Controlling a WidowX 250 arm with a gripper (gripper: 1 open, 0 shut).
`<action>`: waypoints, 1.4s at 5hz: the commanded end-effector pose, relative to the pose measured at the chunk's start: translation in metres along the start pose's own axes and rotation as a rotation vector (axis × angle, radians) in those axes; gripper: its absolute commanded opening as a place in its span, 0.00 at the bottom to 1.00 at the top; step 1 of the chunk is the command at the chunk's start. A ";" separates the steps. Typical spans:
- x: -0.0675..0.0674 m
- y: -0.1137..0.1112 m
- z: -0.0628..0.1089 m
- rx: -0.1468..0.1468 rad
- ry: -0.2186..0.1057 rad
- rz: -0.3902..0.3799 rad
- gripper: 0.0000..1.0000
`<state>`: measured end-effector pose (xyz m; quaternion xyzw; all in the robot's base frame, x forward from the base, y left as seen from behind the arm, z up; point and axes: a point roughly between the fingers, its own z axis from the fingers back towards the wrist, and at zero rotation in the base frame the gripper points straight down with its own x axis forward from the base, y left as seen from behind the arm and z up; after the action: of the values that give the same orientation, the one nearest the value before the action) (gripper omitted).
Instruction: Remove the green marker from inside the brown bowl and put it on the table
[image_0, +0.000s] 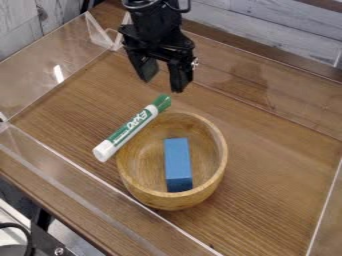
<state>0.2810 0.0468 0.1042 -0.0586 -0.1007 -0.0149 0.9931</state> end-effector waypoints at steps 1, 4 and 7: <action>0.010 0.002 0.011 0.021 -0.045 -0.010 1.00; 0.009 0.001 0.008 0.023 -0.040 -0.030 1.00; 0.008 -0.002 0.006 0.024 -0.033 -0.042 1.00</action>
<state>0.2826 0.0464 0.1024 -0.0510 -0.1014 -0.0270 0.9932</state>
